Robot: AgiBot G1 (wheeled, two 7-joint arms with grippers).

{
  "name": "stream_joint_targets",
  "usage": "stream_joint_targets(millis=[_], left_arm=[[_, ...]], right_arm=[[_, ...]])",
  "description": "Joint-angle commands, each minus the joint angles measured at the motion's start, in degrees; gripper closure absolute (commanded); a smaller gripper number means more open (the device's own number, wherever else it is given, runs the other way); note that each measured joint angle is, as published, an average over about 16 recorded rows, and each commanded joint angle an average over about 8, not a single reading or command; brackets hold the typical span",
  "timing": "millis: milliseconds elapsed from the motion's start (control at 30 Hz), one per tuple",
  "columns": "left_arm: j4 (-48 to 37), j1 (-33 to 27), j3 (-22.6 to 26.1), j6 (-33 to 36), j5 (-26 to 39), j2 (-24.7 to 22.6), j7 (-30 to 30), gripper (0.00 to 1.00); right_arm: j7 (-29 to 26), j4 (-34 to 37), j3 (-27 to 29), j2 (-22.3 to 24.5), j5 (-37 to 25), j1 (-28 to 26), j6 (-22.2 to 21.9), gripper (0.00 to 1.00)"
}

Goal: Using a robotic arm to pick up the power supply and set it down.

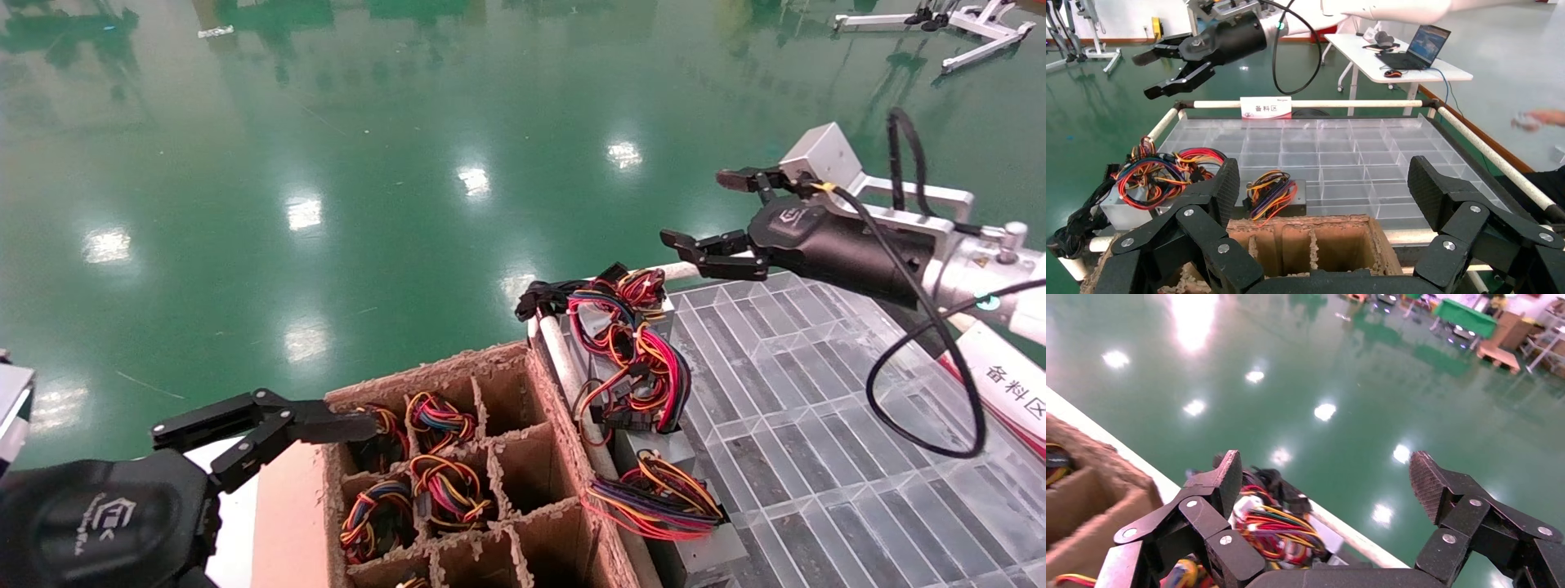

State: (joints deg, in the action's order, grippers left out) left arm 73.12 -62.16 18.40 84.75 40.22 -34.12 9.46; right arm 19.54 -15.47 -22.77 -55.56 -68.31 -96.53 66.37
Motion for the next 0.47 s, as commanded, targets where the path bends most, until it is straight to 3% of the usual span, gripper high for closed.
stream_joint_targets(millis=[33,467], left_arm=[[0.0,0.0,0.0,0.0,0.0,0.0,0.0,0.0],[0.0,0.0,0.0,0.0,0.0,0.0,0.0,0.0]], right_arm=[[-1.4,-2.7,0.3,0.9,1.2,1.6,0.9,0.0],[-9.3,-17.9,2.1,6.3,8.2,10.8,6.0,0.0]])
